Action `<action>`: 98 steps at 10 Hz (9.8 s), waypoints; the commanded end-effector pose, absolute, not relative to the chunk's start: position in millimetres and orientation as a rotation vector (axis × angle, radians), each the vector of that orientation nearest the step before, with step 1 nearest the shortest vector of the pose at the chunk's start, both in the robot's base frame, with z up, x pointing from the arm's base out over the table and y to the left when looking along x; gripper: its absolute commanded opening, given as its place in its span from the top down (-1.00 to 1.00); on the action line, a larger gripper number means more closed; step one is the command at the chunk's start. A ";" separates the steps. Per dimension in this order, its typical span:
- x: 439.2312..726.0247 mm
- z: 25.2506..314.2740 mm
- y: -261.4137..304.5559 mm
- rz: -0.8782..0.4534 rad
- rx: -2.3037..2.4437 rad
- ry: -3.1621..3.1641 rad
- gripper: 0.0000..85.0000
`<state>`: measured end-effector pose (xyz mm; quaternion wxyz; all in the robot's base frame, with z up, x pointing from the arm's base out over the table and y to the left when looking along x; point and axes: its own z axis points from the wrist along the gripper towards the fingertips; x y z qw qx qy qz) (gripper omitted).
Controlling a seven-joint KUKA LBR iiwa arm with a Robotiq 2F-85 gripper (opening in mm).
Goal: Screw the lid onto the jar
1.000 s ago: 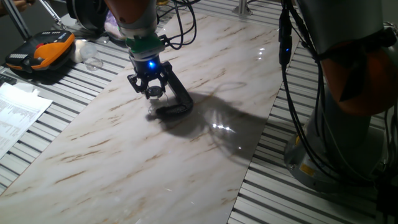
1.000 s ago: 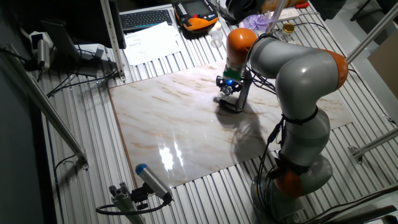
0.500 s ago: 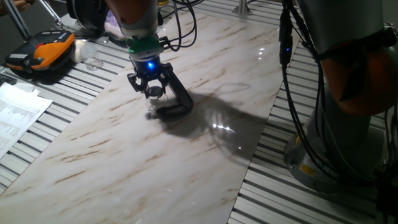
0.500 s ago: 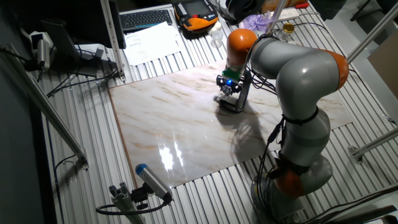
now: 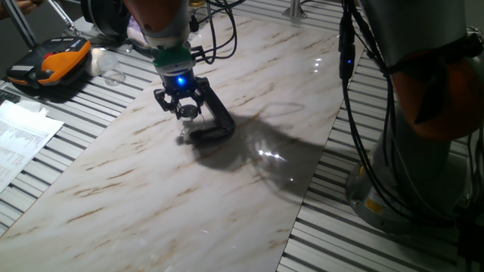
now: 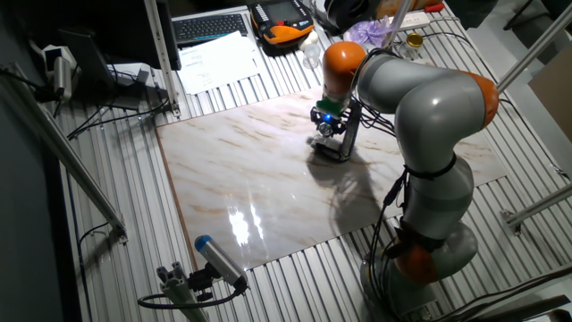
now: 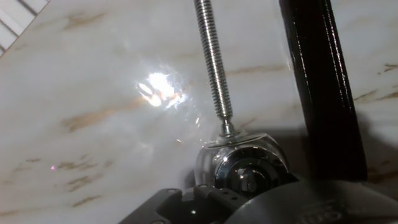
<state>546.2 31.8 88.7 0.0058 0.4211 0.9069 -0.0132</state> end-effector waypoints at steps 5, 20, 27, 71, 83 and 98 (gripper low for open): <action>546.7 87.6 32.1 -0.059 1.361 2.799 -0.60; 542.3 97.9 37.7 -0.082 -0.642 3.024 -0.60; 536.8 100.7 40.1 0.008 -0.666 2.929 -1.00; 544.1 87.0 29.5 -0.027 -0.696 3.053 -0.60; 543.0 87.5 30.1 -0.049 -0.696 3.051 -0.20; 544.1 86.2 30.6 -0.102 -0.326 3.111 0.20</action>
